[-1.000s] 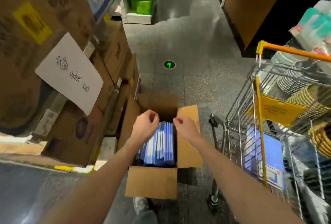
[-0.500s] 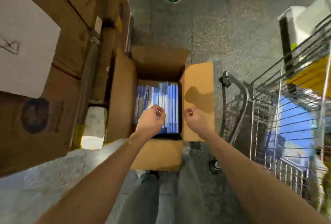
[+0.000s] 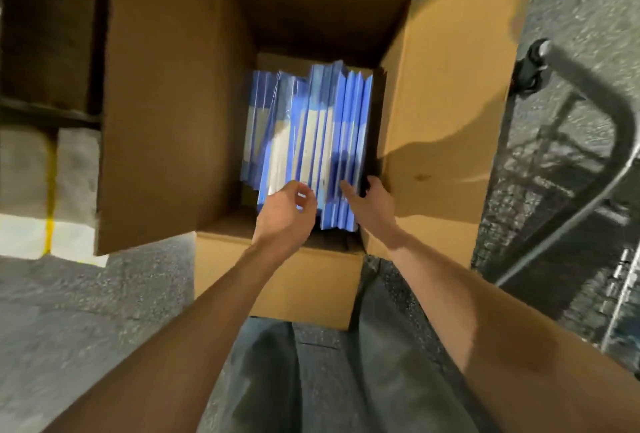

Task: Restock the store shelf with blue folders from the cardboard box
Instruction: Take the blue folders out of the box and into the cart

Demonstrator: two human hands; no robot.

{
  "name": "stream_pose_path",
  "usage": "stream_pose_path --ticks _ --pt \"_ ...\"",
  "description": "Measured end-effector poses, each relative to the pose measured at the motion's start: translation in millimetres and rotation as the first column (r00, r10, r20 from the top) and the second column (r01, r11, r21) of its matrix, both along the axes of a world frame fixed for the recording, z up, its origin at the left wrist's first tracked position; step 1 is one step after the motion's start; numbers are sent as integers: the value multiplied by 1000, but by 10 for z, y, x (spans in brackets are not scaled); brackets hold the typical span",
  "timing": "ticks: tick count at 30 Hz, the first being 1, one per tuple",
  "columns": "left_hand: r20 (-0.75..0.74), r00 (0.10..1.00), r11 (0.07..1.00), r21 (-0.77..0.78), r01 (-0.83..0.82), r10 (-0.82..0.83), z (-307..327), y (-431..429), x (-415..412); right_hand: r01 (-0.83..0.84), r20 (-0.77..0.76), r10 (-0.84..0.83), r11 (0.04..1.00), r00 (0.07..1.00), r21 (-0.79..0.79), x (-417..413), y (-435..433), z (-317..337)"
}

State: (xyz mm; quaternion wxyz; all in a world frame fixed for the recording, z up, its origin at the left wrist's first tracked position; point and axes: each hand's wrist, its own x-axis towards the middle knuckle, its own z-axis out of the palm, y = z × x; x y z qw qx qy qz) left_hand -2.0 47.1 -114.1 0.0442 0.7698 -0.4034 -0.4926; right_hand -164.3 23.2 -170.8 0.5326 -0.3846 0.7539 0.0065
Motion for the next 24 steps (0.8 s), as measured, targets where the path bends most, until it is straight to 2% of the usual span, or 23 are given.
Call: stream_pose_path --ticks 6,12,20,24 --pt "-19 1000 999 50 -12 13 -263 6 -67 27 29 -26 999 999 -45 -7 -41 -295" --pt "-35 999 998 52 -22 24 -217 -33 -67 -35 -32 35 999 999 26 20 -27 -315" --pt "-40 999 1000 24 -15 16 -185 -80 -16 -242 -47 242 970 969 18 -173 -151 -152" --pt "-32 995 995 -23 98 -98 35 -240 -35 -332 -50 331 943 942 -4 -331 -237 173"
